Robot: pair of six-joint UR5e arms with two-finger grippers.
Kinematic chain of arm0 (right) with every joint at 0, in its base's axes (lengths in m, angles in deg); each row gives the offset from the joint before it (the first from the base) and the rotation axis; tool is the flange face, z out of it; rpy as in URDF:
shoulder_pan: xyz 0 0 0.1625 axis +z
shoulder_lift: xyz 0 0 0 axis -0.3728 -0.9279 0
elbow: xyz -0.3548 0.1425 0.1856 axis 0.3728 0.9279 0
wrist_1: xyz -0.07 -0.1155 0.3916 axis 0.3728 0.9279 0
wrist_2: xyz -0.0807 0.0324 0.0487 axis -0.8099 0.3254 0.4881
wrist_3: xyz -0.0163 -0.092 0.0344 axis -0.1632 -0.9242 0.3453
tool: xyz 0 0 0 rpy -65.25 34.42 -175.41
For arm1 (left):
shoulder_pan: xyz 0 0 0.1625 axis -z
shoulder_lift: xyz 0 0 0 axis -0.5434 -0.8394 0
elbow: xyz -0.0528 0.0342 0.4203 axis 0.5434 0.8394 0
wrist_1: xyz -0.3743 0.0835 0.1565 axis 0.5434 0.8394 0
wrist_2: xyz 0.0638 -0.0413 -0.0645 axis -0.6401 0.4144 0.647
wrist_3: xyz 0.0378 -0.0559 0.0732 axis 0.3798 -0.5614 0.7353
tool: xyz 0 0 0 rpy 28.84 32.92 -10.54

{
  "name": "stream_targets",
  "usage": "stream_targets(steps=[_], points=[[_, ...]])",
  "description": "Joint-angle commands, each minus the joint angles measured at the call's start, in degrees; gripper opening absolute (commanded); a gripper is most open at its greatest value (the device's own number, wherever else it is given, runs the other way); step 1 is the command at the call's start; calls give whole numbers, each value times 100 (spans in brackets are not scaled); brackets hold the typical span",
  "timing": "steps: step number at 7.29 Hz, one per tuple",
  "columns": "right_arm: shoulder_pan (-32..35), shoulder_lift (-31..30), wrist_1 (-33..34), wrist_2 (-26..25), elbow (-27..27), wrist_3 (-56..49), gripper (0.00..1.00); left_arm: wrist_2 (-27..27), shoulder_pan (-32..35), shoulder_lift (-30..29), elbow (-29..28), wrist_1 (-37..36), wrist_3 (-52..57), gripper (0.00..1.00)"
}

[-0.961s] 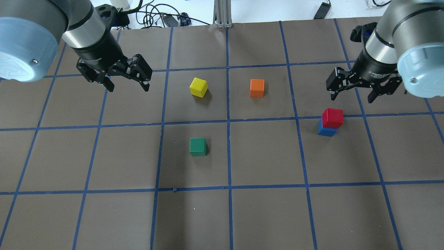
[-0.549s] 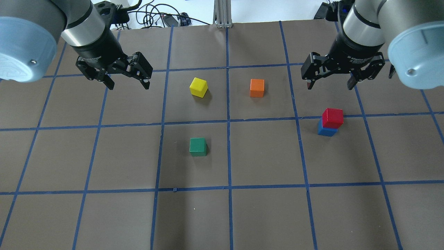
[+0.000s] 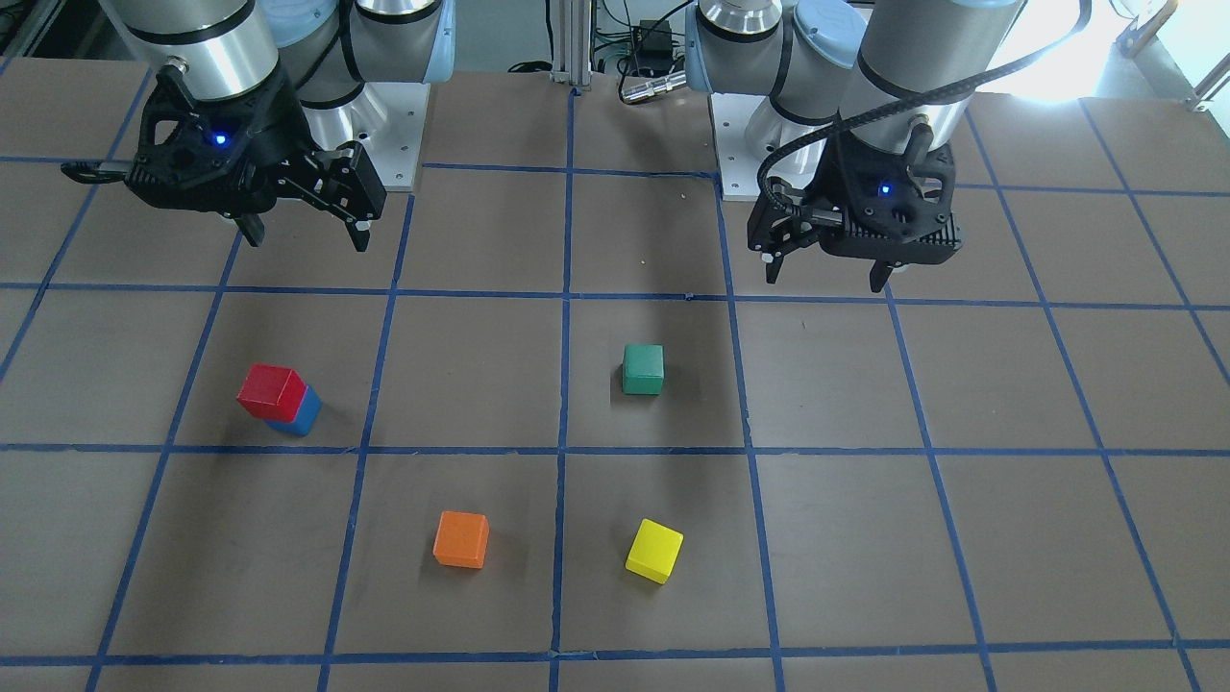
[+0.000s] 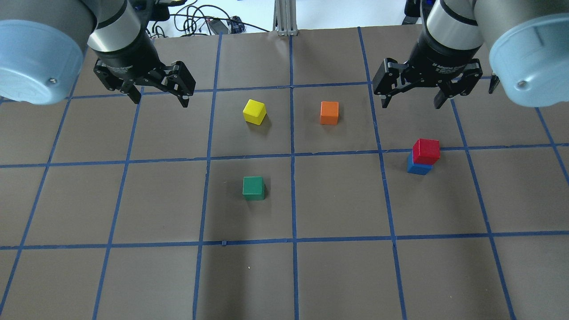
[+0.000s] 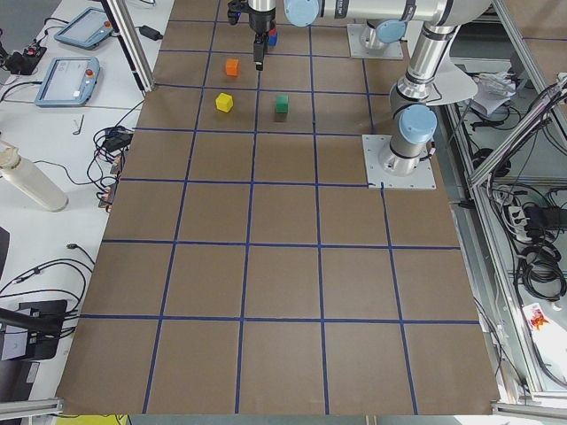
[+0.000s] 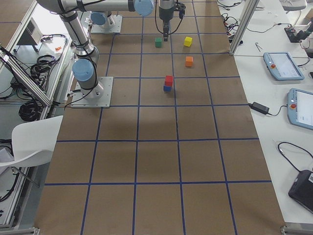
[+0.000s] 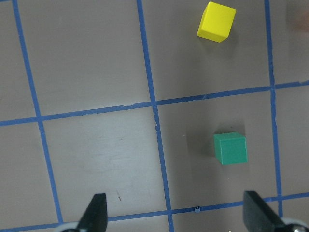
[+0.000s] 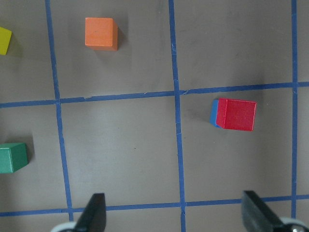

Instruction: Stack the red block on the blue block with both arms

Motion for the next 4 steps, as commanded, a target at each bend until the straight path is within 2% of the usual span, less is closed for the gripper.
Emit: stream_targets(steps=[1, 4], points=[[3, 128, -3, 8, 126, 20, 100, 56, 6, 13, -10, -96, -7, 100], [3, 199, -3, 17, 143, 11, 100, 154, -3, 84, -10, -26, 2, 100]])
